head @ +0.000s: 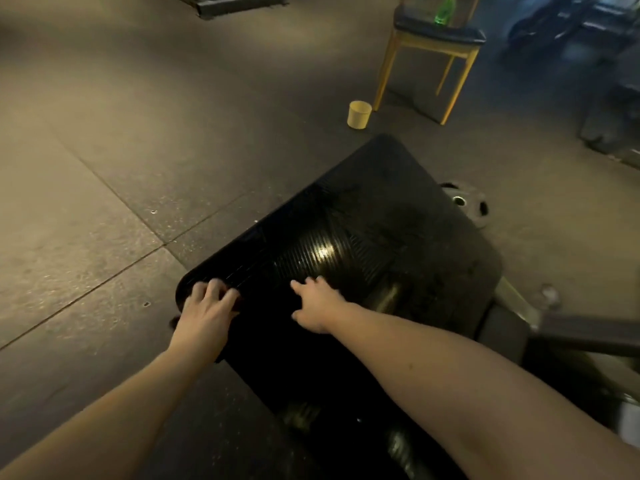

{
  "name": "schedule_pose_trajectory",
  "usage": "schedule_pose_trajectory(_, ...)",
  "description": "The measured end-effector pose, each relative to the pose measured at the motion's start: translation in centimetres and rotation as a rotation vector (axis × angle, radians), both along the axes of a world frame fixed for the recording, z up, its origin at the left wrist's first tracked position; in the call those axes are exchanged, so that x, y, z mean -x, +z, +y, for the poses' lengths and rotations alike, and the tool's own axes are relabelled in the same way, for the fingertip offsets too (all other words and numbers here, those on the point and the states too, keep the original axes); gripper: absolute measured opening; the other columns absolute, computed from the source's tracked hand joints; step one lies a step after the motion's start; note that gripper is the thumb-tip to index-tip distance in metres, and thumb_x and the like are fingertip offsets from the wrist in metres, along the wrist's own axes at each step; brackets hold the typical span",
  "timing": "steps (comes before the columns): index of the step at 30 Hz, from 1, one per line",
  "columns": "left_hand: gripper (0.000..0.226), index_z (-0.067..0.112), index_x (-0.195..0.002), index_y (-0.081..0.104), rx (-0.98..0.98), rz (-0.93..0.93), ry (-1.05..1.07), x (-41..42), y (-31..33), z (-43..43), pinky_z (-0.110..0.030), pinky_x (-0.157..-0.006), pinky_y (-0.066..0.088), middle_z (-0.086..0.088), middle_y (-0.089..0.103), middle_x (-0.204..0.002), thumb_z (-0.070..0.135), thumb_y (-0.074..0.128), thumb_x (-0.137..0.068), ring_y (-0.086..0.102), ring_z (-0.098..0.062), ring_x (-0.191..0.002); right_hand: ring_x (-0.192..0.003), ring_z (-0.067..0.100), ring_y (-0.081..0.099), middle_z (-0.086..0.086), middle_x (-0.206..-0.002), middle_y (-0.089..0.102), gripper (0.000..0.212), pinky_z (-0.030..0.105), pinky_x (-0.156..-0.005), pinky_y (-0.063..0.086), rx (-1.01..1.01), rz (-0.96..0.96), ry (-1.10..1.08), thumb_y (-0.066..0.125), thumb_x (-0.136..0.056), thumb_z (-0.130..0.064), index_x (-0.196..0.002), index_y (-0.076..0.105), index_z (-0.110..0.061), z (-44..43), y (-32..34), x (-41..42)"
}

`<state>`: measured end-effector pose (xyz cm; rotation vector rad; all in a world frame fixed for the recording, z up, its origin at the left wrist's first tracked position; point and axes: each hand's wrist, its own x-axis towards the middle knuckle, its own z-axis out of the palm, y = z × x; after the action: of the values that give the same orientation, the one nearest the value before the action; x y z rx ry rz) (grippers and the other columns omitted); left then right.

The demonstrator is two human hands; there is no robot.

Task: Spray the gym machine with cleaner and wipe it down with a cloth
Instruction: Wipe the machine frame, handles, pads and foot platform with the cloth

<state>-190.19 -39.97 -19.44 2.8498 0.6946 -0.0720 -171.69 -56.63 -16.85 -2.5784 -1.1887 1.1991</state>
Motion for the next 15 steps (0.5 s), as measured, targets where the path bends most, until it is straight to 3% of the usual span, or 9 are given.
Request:
schedule_pose_trajectory(2,0.032,0.012,-0.129,0.065,0.183,0.089,0.087,1.7,2.4,-0.4,-0.049,-0.099,0.045,-0.015,0.053,-0.128,0.025,0.064,-0.100,0.047,-0.038,-0.117,-0.145,0.033,0.041,0.014,-0.161,0.039,0.071,0.042,-0.118,0.039,-0.060,0.154,-0.234,0.065,-0.100,-0.034,-0.161,0.031,-0.021,0.8,2.5,2.6)
schedule_pose_trajectory(4,0.029,0.015,-0.130,0.066,0.418,0.050,0.195,2.3,6.5,-0.6,-0.043,-0.097,0.048,-0.010,0.059,-0.124,0.024,0.059,-0.104,0.055,-0.032,-0.113,-0.130,0.027,0.057,0.013,-0.149,0.055,0.062,0.034,-0.110,0.047,-0.134,0.352,-0.495,0.068,-0.099,-0.031,-0.155,0.045,-0.016,2.3,5.7,5.2)
schedule_pose_trajectory(6,0.023,0.021,-0.126,0.066,0.645,-0.041,0.280,2.2,11.7,-0.3,-0.034,-0.079,0.055,-0.006,0.066,-0.113,0.022,0.056,-0.105,0.066,-0.024,-0.097,-0.120,0.022,0.062,0.010,-0.138,0.064,0.049,0.034,-0.101,0.050,-0.150,0.526,-0.699,0.065,-0.099,-0.028,-0.147,0.056,-0.018,4.3,9.3,7.1)
schedule_pose_trajectory(8,0.017,0.027,-0.119,0.064,0.801,-0.097,0.353,1.9,17.6,0.8,-0.025,-0.060,0.053,-0.003,0.069,-0.100,0.023,0.054,-0.107,0.069,-0.019,-0.081,-0.118,0.026,0.064,0.009,-0.127,0.069,0.039,0.042,-0.105,0.049,-0.157,0.686,-0.883,0.061,-0.095,-0.027,-0.133,0.067,-0.022,6.2,13.8,8.2)
schedule_pose_trajectory(11,0.016,0.028,-0.116,0.067,0.878,-0.123,0.369,2.6,25.9,3.7,-0.032,-0.067,0.057,-0.001,0.071,-0.098,0.026,0.054,-0.107,0.070,-0.017,-0.083,-0.121,0.035,0.062,0.012,-0.125,0.069,0.043,0.050,-0.111,0.046,-0.244,0.865,-0.994,0.059,-0.084,-0.023,-0.125,0.070,-0.014,8.7,21.1,9.8)
schedule_pose_trajectory(13,0.017,0.030,-0.116,0.068,0.862,-0.095,0.342,3.3,31.1,6.0,-0.034,-0.071,0.059,-0.001,0.070,-0.101,0.029,0.055,-0.106,0.070,-0.018,-0.086,-0.127,0.034,0.060,0.014,-0.127,0.067,0.037,0.046,-0.110,0.047,-0.274,0.937,-0.953,0.058,-0.095,-0.019,-0.131,0.066,-0.013,10.2,26.1,10.5)
schedule_pose_trajectory(15,0.021,0.027,-0.119,0.071,0.800,-0.086,0.289,3.9,36.2,8.3,-0.027,-0.070,0.053,0.002,0.069,-0.099,0.029,0.055,-0.106,0.066,-0.012,-0.085,-0.125,0.030,0.062,0.015,-0.128,0.068,0.035,0.041,-0.106,0.049,-0.279,0.955,-0.908,0.060,-0.101,-0.019,-0.135,0.064,-0.014,11.7,30.8,11.1)
